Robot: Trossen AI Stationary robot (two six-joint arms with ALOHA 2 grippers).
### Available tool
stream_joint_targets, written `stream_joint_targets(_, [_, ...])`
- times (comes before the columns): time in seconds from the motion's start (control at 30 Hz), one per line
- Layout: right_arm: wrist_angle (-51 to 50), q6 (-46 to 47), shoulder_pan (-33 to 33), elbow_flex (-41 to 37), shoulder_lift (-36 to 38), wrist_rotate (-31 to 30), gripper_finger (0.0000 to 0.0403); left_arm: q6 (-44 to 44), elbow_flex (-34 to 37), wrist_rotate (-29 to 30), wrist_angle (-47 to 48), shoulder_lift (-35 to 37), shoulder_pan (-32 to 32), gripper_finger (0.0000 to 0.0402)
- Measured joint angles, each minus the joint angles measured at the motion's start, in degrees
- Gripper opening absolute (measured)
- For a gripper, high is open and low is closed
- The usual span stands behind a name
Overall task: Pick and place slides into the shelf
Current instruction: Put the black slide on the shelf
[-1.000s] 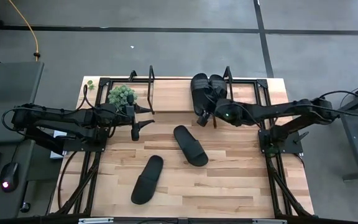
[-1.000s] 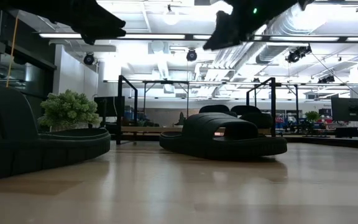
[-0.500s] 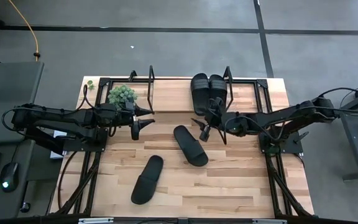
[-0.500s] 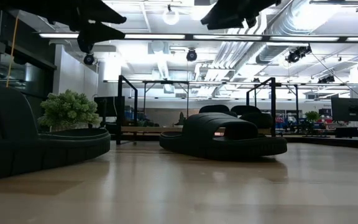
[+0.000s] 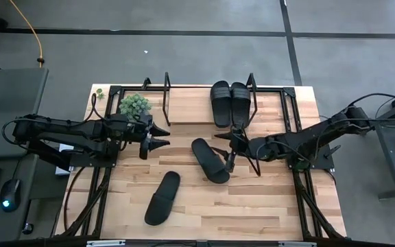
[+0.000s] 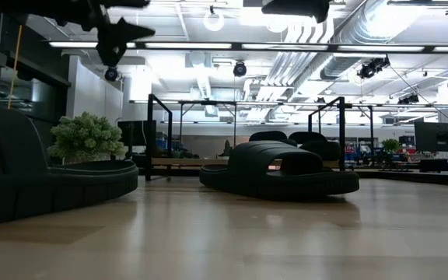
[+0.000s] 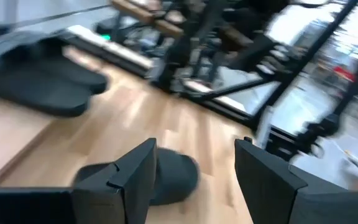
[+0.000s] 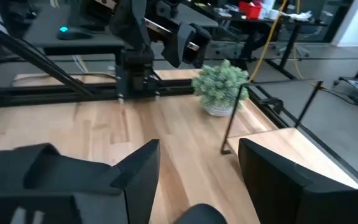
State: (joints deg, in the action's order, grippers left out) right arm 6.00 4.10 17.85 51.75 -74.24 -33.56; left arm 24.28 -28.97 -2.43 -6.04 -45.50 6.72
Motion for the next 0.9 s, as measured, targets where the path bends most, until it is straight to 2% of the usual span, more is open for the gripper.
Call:
stream_joint_targets(0.1, [1.5, 0.0, 1.2, 0.0, 0.0, 0.0, 0.0209, -1.7, 0.0, -5.7, -2.8, -0.3, 0.0, 0.02])
stream_joint_targets(0.17, [2.3, 0.0, 1.8, 0.0, 0.0, 0.0, 0.0209, -1.9, 0.0, -7.5, -3.5, -0.6, 0.0, 0.02])
stream_joint_targets(0.33, [4.0, 0.0, 3.1, 0.0, 0.0, -0.7, 0.0209, -1.6, 0.0, -7.1, -2.7, -4.3, 0.0, 0.02])
stream_joint_targets(0.57, [3.2, -1.3, 4.8, 0.0, 0.0, 0.4, 0.0209, -1.3, 0.0, -8.5, -6.5, -11.8, 0.0, 0.02])
stream_joint_targets(0.67, [1.6, -2.8, 5.5, 0.0, 0.0, 2.2, 0.0209, -1.3, 0.0, -8.5, -7.9, -13.1, 0.0, 0.02])
stream_joint_targets(0.9, [-4.8, -4.5, 6.7, 0.0, 0.0, 1.9, 0.0209, -1.3, 0.0, -8.5, -7.9, -13.3, 0.0, 0.02])
